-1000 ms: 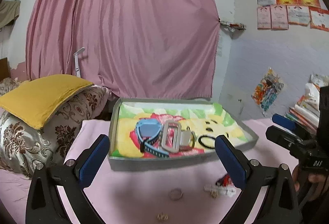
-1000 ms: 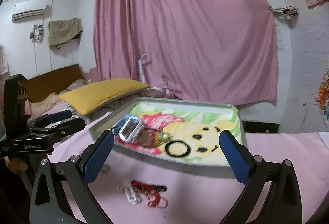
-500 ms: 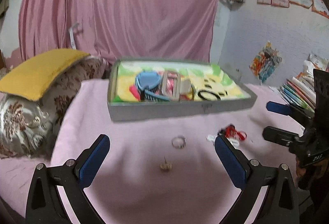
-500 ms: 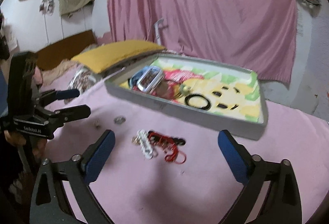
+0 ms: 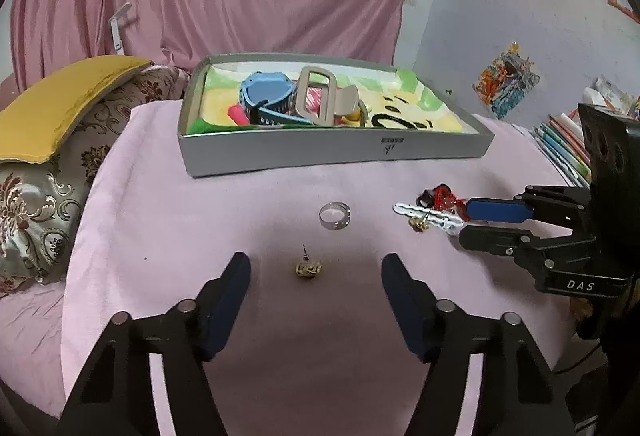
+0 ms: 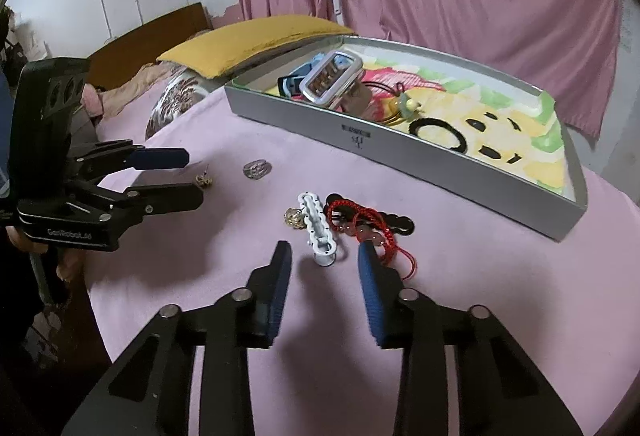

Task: Organize jewelry
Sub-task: 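Grasp the small gold earring with the left tool while the right tool grasps the white keychain, then carry the earring into the tray with the left tool while the right tool drops the keychain there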

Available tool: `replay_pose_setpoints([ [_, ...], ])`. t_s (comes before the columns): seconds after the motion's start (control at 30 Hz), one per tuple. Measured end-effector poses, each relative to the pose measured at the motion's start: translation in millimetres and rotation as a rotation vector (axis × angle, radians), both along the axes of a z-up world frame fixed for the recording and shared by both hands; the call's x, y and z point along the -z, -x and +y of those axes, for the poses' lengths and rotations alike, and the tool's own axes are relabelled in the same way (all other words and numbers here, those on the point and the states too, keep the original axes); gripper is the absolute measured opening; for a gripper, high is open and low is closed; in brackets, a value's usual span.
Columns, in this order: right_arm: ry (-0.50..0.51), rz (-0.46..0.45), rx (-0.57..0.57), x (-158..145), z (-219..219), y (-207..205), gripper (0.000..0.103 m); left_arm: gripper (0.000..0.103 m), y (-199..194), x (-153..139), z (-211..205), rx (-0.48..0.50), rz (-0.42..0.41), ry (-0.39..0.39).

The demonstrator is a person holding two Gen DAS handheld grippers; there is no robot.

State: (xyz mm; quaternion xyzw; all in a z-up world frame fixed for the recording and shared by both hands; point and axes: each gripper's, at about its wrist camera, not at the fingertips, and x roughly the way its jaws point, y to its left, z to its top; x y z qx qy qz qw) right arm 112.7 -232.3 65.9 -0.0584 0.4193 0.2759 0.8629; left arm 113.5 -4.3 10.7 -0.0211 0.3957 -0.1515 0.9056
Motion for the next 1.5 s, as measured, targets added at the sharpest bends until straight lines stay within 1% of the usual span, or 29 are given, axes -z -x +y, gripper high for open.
replay_pose_setpoints([
  [0.07, 0.008, 0.001, -0.009, -0.2, 1.9, -0.4, 0.023, 0.054, -1.7, 1.1, -0.5, 0.004, 0.009, -0.009],
  [0.1, 0.011, 0.001, -0.012, -0.4, 3.0, -1.2, 0.022, 0.053, -2.7, 1.6, -1.4, 0.006, 0.013, -0.014],
  [0.17, 0.02, 0.004, -0.026, -0.2, 6.5, -2.3, 0.02, 0.045, -3.7, 1.9, -2.3, 0.011, 0.02, -0.023],
  [0.23, 0.029, 0.002, -0.035, -1.0, 9.4, -2.8, 0.019, 0.041, -4.4, 2.4, -3.0, 0.014, 0.024, -0.032],
  [0.53, 0.063, 0.023, -0.047, 2.3, 17.0, -11.9, 0.019, 0.032, -6.6, 2.2, -6.8, 0.02, 0.029, -0.06],
  [0.6, 0.067, 0.021, -0.047, 1.7, 18.1, -12.5, 0.018, 0.027, -7.0, 2.2, -7.8, 0.018, 0.028, -0.07],
  [0.63, 0.071, 0.019, -0.046, 2.1, 18.1, -12.8, 0.014, 0.021, -7.4, 2.0, -8.4, 0.016, 0.029, -0.077],
  [0.67, 0.074, 0.018, -0.046, 1.7, 18.2, -11.8, 0.014, 0.015, -7.6, 2.1, -8.4, 0.013, 0.027, -0.084],
  [0.83, 0.065, 0.015, -0.04, 0.5, 12.6, -4.2, 0.014, 0.014, -7.7, 1.2, -7.2, 0.023, 0.03, -0.07],
  [0.97, 0.052, -0.008, -0.031, -4.8, 4.7, 3.8, 0.014, 0.014, -3.1, 0.4, -8.3, 0.033, 0.022, -0.049],
  [1.07, 0.035, -0.031, -0.019, -10.3, -1.2, 9.4, 0.014, 0.014, 1.5, -3.8, -11.7, 0.037, -0.006, -0.039],
  [1.2, 0.001, -0.068, -0.002, -18.2, -8.3, 15.5, 0.014, 0.014, 7.0, -15.0, -18.0, 0.045, -0.072, -0.011],
  [1.33, -0.002, -0.102, -0.001, -24.2, -10.5, 19.7, 0.013, 0.014, 8.1, -25.2, -26.7, 0.054, -0.126, -0.006],
  [1.5, 0.023, -0.093, -0.009, -20.1, -10.1, 22.8, 0.013, 0.014, 5.9, -27.0, -33.4, 0.066, -0.131, 0.005],
])
